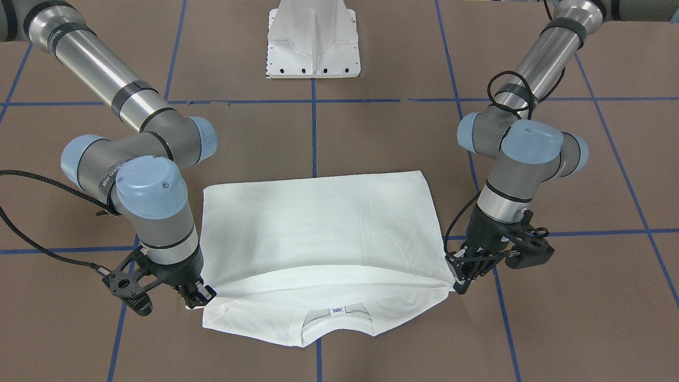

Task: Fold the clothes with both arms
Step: 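Lift the hem with both grippers and fold it toward the collar, then release the hem and raise both grippers beyond the folded shirt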

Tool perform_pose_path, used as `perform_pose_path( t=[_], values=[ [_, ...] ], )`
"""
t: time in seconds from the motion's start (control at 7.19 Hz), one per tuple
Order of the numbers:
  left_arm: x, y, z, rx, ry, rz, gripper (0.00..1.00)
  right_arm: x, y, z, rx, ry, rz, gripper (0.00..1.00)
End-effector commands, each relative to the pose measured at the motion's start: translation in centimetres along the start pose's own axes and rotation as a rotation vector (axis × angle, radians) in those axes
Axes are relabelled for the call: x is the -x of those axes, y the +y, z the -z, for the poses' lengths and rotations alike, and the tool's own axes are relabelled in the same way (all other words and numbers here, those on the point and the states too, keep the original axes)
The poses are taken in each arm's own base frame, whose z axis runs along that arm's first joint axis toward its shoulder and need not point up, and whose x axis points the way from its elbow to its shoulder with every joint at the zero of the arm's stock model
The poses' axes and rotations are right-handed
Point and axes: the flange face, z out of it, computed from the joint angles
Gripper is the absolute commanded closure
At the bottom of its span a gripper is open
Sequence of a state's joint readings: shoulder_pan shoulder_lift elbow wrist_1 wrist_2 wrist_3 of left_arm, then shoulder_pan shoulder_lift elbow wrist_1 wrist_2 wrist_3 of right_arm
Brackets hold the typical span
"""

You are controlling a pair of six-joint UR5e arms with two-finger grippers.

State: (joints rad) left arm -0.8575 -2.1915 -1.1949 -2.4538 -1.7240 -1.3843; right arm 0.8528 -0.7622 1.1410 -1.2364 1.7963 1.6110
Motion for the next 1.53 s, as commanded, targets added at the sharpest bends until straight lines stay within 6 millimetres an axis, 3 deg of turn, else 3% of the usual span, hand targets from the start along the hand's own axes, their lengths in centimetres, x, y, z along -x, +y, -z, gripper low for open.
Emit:
perform_pose_path(
  t=[0.0,0.56,0.7,0.83,0.97,1.11,1.25,1.39],
  values=[
    [0.1,0.6,-0.9,0.0,-0.004,-0.005,1.0,0.0,0.0,-0.5,0.001,-0.001,0.002,1.0],
    [2.5,1.3,-0.3,-0.011,0.057,-0.043,1.0,0.2,-0.3,-0.3,-0.002,-0.031,0.005,0.98],
    [3.3,1.5,-0.1,-0.014,0.079,-0.051,0.96,0.3,-0.3,-0.8,-0.003,-0.039,0.006,0.74],
    [4.9,1.7,-0.1,-0.012,0.068,-0.053,0.85,0.5,-0.4,-1.3,-0.002,-0.06,0.011,0.42],
    [5.2,1.8,-0.1,-0.015,0.076,-0.058,0.76,0.6,-0.4,-1.3,-0.001,-0.069,0.012,0.2],
    [6.3,2.1,-0.1,-0.011,0.068,-0.059,0.61,1.0,-0.3,-0.9,-0.001,-0.077,0.003,0.11],
    [6.7,2.5,1.9,-0.015,0.118,-0.067,0.6,1.3,-0.1,0.6,0.004,-0.109,-0.012,0.11],
    [5.9,2.5,2.5,-0.014,0.135,-0.068,0.56,0.8,0.3,2.8,0.029,-0.151,-0.049,0.11]
  ],
)
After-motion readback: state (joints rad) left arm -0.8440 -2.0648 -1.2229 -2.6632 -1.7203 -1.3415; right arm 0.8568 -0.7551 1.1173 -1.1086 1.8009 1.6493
